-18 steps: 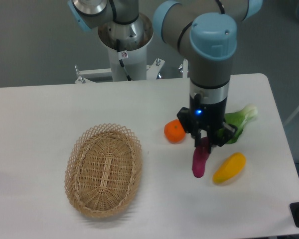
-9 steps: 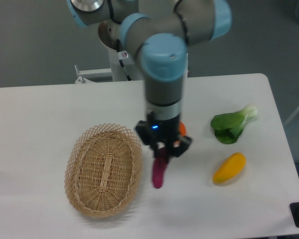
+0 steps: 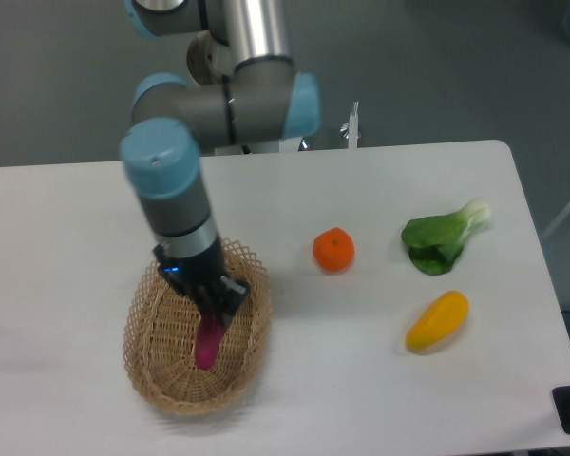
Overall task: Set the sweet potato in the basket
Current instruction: 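Carry the held sweet potato over the wicker basket and lower it, then open the gripper to release the sweet potato into the basket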
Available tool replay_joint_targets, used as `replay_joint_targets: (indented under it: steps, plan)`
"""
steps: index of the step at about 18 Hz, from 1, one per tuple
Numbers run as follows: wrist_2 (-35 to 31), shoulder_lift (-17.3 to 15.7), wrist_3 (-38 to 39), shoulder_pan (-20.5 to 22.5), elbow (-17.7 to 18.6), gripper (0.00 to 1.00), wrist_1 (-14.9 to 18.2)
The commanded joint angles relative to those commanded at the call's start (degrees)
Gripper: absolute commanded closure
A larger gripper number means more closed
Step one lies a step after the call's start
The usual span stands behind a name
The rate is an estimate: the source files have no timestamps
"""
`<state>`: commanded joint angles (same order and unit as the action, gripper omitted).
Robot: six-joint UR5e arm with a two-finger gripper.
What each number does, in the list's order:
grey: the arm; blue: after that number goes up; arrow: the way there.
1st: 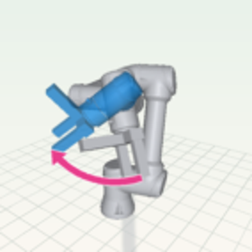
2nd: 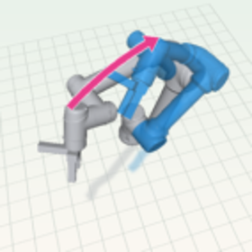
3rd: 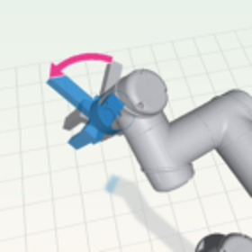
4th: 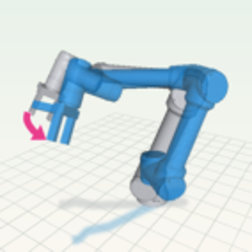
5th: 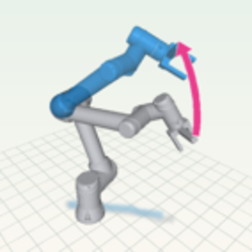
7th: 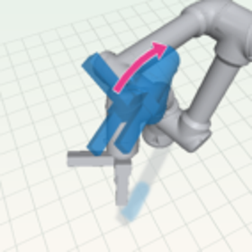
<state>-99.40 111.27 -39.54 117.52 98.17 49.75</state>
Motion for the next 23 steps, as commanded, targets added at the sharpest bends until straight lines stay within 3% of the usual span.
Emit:
replay_joint_targets:
  steps: [11,12,16,17,23]
  plan:
    - [-0.44,2.47,-1.85,-0.62,0.36,0.72,0.00]
    - [-0.44,2.47,-1.85,-0.62,0.27,0.65,-0.09]
    - [-0.70,2.12,-1.77,-0.62,-0.96,0.07,-0.17]
    - [-1.31,2.03,-1.77,-0.62,-1.31,0.00,-0.26]
    - [-6.06,0.45,-0.89,-0.36,-2.80,0.00,0.44]
